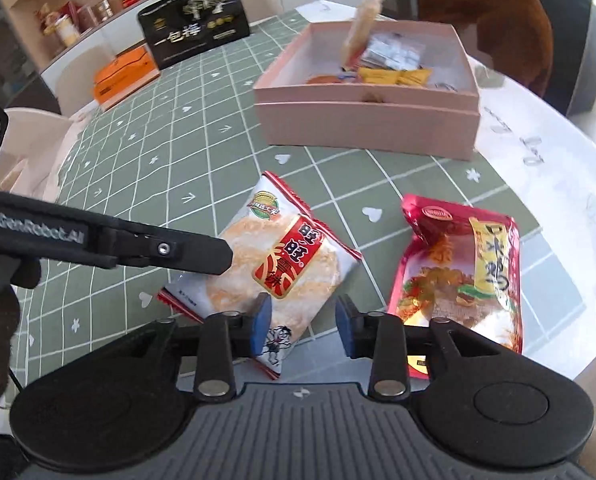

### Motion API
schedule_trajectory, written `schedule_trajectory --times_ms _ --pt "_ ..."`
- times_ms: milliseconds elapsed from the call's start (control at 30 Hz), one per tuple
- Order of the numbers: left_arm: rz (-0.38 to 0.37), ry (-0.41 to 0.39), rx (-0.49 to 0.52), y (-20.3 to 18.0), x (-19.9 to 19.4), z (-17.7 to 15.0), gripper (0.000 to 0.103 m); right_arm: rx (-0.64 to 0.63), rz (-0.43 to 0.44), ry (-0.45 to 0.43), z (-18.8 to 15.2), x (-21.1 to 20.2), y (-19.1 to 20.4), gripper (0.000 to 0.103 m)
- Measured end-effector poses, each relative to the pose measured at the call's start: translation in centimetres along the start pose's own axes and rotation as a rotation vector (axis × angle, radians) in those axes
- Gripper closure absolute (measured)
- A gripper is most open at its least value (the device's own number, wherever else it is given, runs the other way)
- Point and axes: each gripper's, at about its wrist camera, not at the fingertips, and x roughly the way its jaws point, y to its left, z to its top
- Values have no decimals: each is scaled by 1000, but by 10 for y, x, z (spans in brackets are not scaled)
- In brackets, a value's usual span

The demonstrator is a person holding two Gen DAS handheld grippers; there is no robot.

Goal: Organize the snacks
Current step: 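Grasp white snack bag with left tool while right tool reaches toward rice-cracker bag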

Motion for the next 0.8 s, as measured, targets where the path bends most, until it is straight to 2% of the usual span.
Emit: schedule_trajectory --times_ms 100,167,233,333,467,600,800 --pt "-17 11 -2 6 13 6 75 6 15 8 -1 5 -1 59" --pt "-34 23 20 9 21 9 74 0 21 7 -3 7 1 44" --pt "-36 35 34 13 30 10 73 -13 25 5 -5 10 5 38" --pt "-51 57 13 20 38 9 71 -41 19 9 -6 14 12 36" --pt "-98 54 9 15 18 6 71 -44 10 22 -7 19 16 32" --pt "-72 21 57 6 -6 1 71 -39 67 -5 -7 15 19 28" --pt "-74 27 28 10 -4 1 71 -109 90 -4 -10 20 32 28"
